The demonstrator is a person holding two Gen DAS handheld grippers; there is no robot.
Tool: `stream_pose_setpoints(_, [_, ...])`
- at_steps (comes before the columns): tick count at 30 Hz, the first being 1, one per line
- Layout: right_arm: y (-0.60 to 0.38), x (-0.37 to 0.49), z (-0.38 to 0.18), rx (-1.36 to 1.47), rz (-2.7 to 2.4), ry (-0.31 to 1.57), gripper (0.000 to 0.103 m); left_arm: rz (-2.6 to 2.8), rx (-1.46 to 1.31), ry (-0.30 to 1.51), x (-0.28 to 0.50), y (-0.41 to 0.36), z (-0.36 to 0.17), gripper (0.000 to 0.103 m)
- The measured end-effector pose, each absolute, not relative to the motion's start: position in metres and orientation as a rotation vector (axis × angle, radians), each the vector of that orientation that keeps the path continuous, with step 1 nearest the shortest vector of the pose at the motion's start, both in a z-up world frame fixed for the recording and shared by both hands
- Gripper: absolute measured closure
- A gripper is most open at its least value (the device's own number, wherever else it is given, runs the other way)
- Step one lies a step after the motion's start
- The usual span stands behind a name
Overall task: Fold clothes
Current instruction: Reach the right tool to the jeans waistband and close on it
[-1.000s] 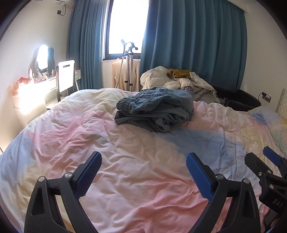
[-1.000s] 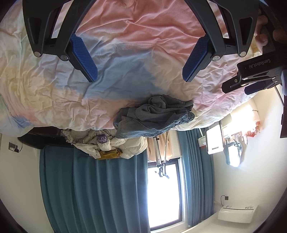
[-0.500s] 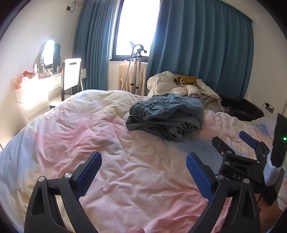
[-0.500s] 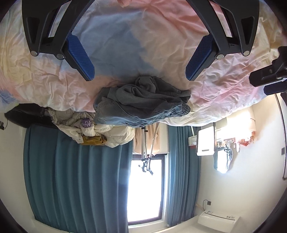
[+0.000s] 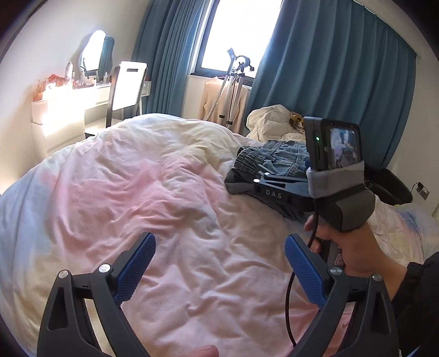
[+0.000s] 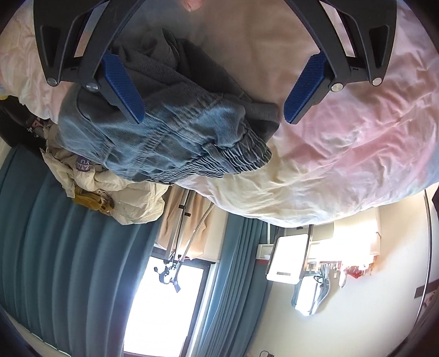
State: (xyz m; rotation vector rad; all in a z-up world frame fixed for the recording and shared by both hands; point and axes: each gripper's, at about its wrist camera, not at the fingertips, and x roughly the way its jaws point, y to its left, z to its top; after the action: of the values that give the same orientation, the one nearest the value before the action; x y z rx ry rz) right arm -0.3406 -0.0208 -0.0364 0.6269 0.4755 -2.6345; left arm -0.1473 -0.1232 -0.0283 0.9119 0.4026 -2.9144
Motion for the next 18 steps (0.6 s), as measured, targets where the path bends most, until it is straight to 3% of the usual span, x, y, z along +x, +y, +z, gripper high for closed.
stream_pose_setpoints(5, [-0.060, -0.372, -0.049, 0.601, -2.593, 0.604, 0.001, -2.903, 0.927, 0.438, -0.156, -0.130, -0.039, 0.007])
stream_pose_setpoints(11, [-0.089, -0.395, -0.074, 0.664, -2.562, 0.826, 0.015, -2.893, 0.956, 0.472, -0.162, -0.133, -0.047, 0.007])
stream_pose_setpoints(14, [-0.082, -0.398, -0.074, 0.697, -2.599, 0.829, 0.036, -2.899, 0.957, 0.460, -0.163, -0.132, -0.048, 0.007])
stream_pose_setpoints(16, [-0.070, -0.397, -0.063, 0.721, -2.630, 0.761, 0.062, -2.905, 0.953, 0.449, -0.162, -0.129, -0.047, 0.007])
stream_pose_setpoints(18, [-0.056, -0.397, -0.049, 0.746, -2.660, 0.673, 0.073, -2.916, 0.939, 0.427, -0.160, -0.125, -0.045, 0.007])
